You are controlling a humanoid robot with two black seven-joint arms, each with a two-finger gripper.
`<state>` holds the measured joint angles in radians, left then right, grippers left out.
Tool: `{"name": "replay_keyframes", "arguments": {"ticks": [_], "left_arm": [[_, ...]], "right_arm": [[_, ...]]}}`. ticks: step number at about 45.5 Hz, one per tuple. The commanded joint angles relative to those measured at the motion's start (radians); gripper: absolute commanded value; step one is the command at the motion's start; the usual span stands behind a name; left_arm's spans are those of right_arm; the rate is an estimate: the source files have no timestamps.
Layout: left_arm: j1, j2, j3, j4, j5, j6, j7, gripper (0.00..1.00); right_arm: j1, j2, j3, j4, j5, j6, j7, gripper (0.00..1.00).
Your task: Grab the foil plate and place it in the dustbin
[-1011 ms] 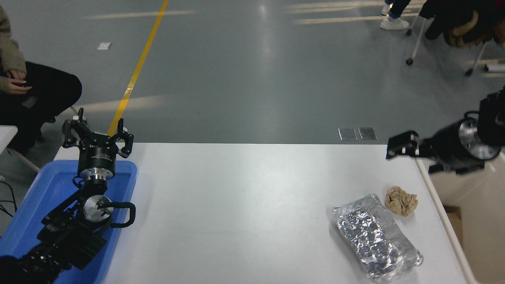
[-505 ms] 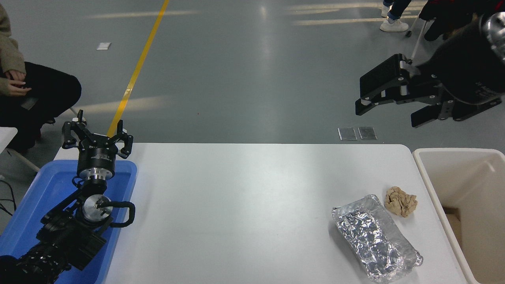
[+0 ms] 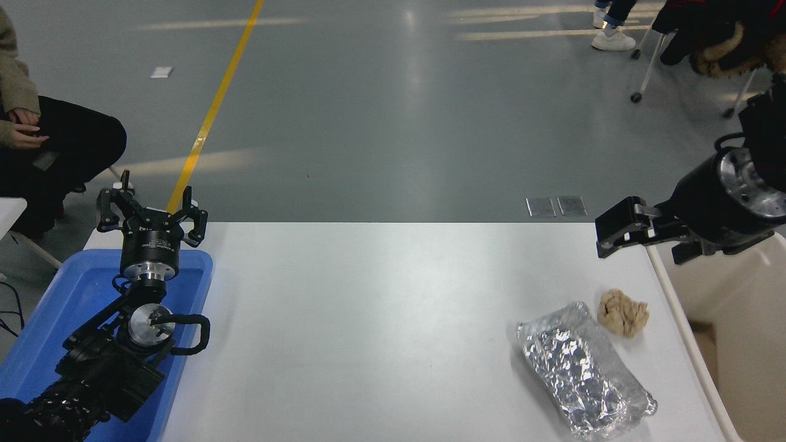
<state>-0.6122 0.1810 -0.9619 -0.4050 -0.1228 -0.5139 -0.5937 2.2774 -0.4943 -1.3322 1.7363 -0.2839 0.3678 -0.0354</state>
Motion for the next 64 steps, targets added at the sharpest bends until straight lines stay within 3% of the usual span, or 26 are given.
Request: {"name": "replay_keyframes", "arguments": {"ticks": [1,12,27,51,54,57,59,61,64], "left_arm": [[0.0,0.0,0.0,0.0,0.0,0.0,0.0,0.99],[-0.001,0.0,0.0,0.0,0.0,0.0,0.0,0.99],[-0.001,0.0,0.002,0.0,0.0,0.0,0.0,0.99],[-0.001,0.0,0.002,0.0,0.0,0.0,0.0,0.99],[-0.001,0.0,0.002,0.0,0.0,0.0,0.0,0.99],[-0.001,0.0,0.002,0.0,0.0,0.0,0.0,0.99],[-0.001,0.0,0.002,0.0,0.0,0.0,0.0,0.99],[-0.001,0.0,0.003,0.0,0.002,-0.002,0.0,0.99],[-0.001,0.0,0.003,0.0,0.002,-0.002,0.0,0.99]], "right_arm": [[-0.346,-0.076,0.082,-0.049,-0.235,-0.224,0.0,0.98],[-0.611,-0.087,0.22,-0.147,-0.264,-0.329,0.002,0.98],[-0.96,-0.038,0.329,-0.42,-0.466,-0.458,0.002,0.98],[-1.13,0.06,0.39,-0.643,-0.474,-0.463,0.0,0.95],[-1.144,0.074,0.395,-0.652,-0.474,-0.463,0.0,0.85],[-1.164,0.094,0.393,-0.676,-0.474,-0.457,-0.004,0.62],[-1.173,0.106,0.393,-0.695,-0.471,-0.449,-0.006,0.36],[-1.181,0.108,0.384,-0.71,-0.462,-0.428,-0.009,0.0],[-1.17,0.103,0.384,-0.712,-0.454,-0.394,-0.009,0.0]]}}
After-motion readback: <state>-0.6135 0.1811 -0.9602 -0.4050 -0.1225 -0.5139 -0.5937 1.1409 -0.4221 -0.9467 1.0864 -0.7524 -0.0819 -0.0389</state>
